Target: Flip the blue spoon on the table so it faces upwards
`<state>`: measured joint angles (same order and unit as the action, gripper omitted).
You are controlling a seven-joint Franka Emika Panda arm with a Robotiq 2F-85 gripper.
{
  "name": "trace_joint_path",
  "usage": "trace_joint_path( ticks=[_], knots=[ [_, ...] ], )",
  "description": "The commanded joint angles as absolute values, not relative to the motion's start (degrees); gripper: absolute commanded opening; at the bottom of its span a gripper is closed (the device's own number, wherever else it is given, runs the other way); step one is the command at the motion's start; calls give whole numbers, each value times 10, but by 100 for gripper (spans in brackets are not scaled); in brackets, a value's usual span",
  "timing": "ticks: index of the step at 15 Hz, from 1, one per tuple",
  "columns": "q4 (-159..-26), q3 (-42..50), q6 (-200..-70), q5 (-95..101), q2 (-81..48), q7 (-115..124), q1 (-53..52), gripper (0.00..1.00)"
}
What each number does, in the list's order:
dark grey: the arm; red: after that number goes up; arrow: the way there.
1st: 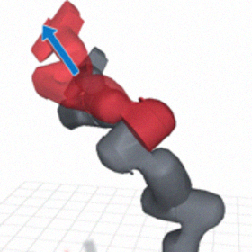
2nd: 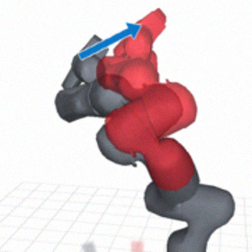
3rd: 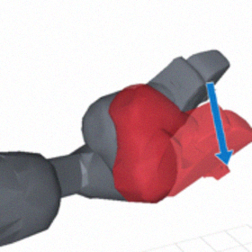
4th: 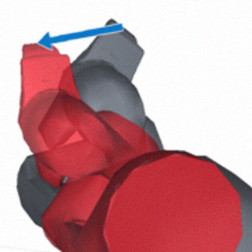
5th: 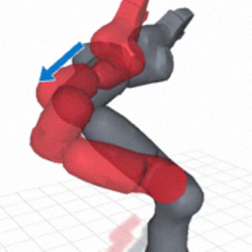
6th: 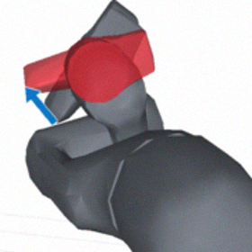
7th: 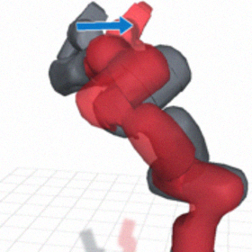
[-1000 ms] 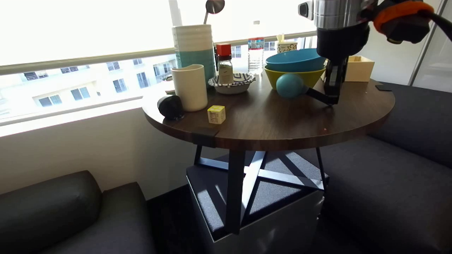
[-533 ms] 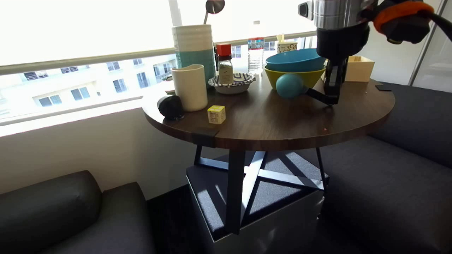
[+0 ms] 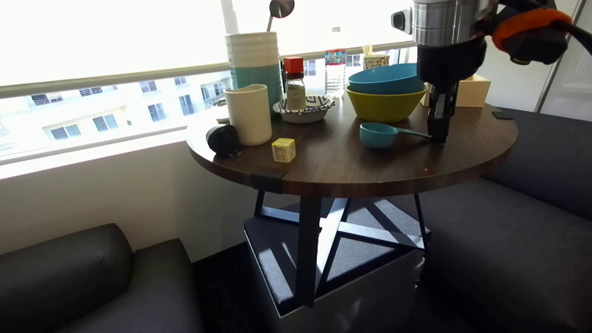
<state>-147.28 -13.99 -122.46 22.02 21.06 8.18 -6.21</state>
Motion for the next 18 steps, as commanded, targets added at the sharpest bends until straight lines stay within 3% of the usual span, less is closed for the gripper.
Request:
trace_joint_path(
  ticks=[1,2,4,11,18],
  knots=[
    [-1480,-139,-1225,223,209,92,-69,26],
    [-1475,-136,-1224,215,209,89,-69,50],
    [-1468,-128,-1222,200,212,78,-71,54],
    [-1425,-96,-1196,126,222,44,-73,100],
    [-1371,-70,-1125,6,238,31,-76,100]
  ],
)
